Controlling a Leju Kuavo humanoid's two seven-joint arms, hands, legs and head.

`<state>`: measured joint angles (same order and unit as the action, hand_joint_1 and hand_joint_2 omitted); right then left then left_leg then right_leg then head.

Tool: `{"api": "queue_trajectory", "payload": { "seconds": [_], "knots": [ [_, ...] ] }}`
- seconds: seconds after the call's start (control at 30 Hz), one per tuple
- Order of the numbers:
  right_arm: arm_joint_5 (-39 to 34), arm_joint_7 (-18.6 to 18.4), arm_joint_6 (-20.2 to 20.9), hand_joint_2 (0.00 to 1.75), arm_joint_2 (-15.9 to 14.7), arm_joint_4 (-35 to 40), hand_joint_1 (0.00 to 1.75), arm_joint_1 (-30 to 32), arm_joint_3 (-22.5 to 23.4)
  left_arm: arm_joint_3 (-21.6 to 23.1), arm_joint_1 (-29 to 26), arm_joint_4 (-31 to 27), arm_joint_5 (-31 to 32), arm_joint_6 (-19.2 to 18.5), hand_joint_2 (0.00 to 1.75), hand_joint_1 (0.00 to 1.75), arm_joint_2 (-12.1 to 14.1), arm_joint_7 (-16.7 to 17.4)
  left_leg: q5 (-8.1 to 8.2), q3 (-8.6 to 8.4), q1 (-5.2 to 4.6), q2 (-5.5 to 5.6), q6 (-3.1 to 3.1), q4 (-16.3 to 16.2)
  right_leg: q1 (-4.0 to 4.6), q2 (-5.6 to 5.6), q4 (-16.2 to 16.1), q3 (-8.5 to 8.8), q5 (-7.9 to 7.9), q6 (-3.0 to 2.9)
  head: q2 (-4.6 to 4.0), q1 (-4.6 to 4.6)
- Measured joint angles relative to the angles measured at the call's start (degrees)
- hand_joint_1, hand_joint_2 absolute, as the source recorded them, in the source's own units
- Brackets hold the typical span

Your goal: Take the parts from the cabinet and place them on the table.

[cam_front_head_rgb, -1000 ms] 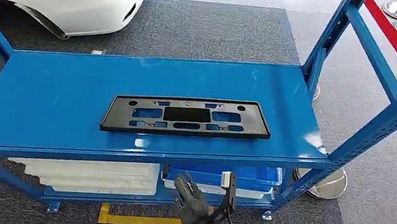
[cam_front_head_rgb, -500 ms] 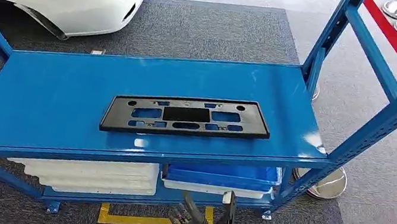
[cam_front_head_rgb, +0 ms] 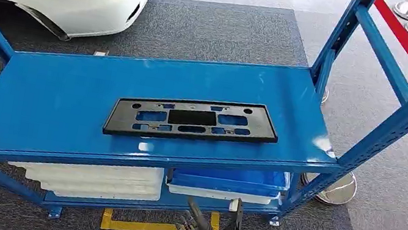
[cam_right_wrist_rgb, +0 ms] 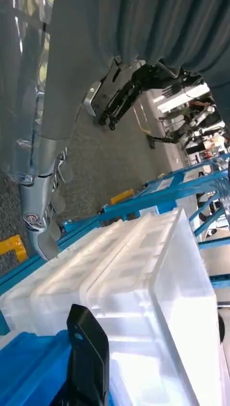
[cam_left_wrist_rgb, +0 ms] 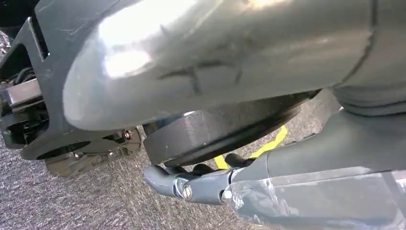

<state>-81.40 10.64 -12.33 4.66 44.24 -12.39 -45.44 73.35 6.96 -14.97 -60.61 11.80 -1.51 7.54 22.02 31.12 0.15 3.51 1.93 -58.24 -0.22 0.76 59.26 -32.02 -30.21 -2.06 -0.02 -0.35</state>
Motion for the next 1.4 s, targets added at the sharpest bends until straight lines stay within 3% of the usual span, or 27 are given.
{"api": "queue_trajectory", "payload": {
  "seconds": [0.27, 0.7, 1.07, 1.2, 1.4],
  "knots": [
    [0.37, -0.22, 9.29, 1.75, 0.50, -0.11, 0.00, -1.40, -0.81, 0.17, 0.05, -0.02, 1.16, -0.87, 0.00, 0.00, 0.00, 0.57, 0.00, -0.01, 0.00, 0.00, 0.00, 0.00, 0.01, 0.00, 0.00, 0.01, 0.02, -0.02, 0.00, -0.04],
    [0.85, -0.48, 11.67, 1.75, 1.22, -0.11, 0.00, -3.22, -3.06, 1.31, 0.17, -0.15, 1.60, -0.96, 0.00, 0.00, 0.00, 0.57, 0.00, 0.00, 0.00, 0.00, 0.00, -0.01, 0.00, 0.00, 0.00, 0.01, 0.02, -0.02, -0.02, 0.04],
    [0.24, -6.32, 19.59, 1.75, 3.65, -0.31, 0.00, -5.49, -6.14, 1.51, 0.52, -0.63, 2.54, 0.04, 0.00, 0.00, -0.07, 2.60, 0.00, 0.00, 0.01, 0.00, 0.00, -0.02, 0.02, 0.01, 0.00, 0.01, 0.02, -0.02, 0.00, 0.00],
    [-0.22, -11.28, 23.32, 1.75, 4.96, -1.20, 0.00, -6.19, -8.35, 1.75, 0.65, -0.66, 3.08, 0.02, 0.00, 0.00, -0.07, 2.64, 0.00, 0.00, 0.01, 0.00, 0.00, -0.02, 0.02, 0.00, 0.00, 0.01, 0.02, -0.02, -0.02, -0.02],
    [-0.28, -12.57, 25.92, 1.75, 6.95, -3.19, 0.00, -7.24, -10.53, 1.84, 0.73, -0.68, 3.52, 0.20, 0.00, 0.00, -0.20, 2.51, 0.00, 0.02, 0.00, 0.00, 0.00, -0.01, 0.02, 0.01, 0.00, 0.01, 0.02, -0.02, -0.02, 0.00]
  ]
}}
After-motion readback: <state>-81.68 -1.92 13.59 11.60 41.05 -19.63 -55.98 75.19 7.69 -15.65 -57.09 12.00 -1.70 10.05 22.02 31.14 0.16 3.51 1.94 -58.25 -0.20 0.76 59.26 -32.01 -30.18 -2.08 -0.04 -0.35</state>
